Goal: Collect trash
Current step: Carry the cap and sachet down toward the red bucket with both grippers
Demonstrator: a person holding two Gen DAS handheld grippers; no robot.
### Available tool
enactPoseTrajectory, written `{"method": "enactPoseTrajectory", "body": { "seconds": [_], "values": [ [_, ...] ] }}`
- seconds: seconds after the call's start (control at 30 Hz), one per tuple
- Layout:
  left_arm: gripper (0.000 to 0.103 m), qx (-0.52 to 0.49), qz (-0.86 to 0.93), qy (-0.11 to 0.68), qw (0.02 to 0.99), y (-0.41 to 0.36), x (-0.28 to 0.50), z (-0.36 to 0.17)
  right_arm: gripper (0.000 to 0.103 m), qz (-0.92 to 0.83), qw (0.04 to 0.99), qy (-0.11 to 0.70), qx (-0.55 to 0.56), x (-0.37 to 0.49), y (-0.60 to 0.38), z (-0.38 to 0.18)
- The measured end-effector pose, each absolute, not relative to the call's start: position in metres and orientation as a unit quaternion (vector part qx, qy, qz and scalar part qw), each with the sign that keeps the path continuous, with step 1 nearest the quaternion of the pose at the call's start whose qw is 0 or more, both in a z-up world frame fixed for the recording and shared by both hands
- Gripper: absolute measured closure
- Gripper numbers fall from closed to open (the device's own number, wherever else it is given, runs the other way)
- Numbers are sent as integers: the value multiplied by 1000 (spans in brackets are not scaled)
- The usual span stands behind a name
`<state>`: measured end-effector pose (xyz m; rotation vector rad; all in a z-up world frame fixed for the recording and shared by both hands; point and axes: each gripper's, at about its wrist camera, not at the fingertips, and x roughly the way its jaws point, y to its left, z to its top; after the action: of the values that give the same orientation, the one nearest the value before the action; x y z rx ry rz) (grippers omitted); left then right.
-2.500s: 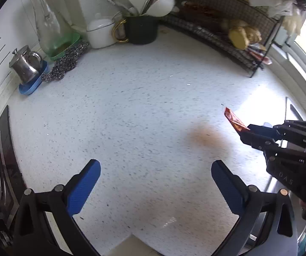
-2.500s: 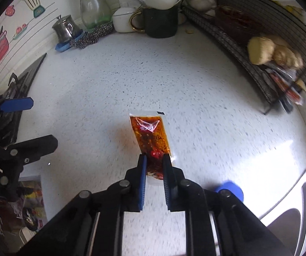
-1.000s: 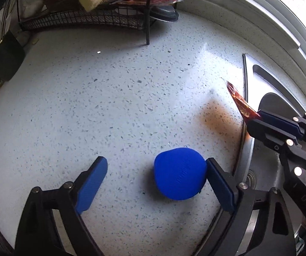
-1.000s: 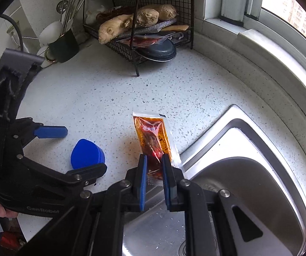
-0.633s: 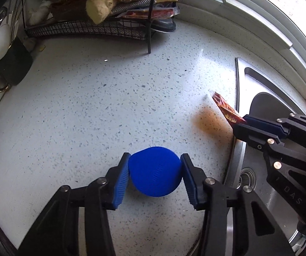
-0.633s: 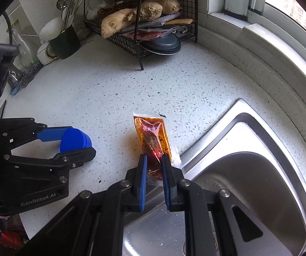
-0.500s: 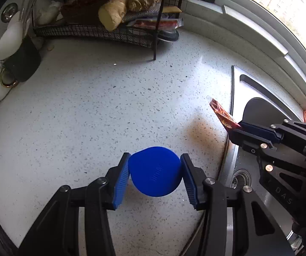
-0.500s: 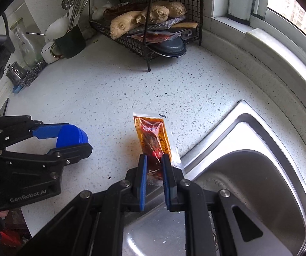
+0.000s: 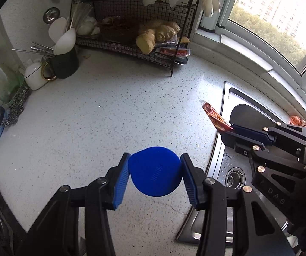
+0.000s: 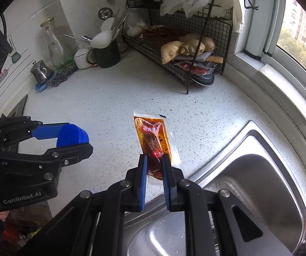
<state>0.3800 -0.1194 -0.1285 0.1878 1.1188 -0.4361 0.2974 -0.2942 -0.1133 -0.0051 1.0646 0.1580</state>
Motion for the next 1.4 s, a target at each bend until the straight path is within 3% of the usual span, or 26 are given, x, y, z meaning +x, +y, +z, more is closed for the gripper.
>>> {"method": "enactPoseTrajectory", "body": {
  "seconds": [0.67,1.07,1.4],
  "values": [
    [59,97,-174,490,849,6,230,-87,91,114,874,472,-37,190,-176,-77],
    [59,80,-156,508,843,50,133,-98,91,134,863,485,-45,115,-120,-89],
    [59,56,-135,537,831,75,97,-116,91,157,846,506,-54,76,-91,-107]
  ]
}}
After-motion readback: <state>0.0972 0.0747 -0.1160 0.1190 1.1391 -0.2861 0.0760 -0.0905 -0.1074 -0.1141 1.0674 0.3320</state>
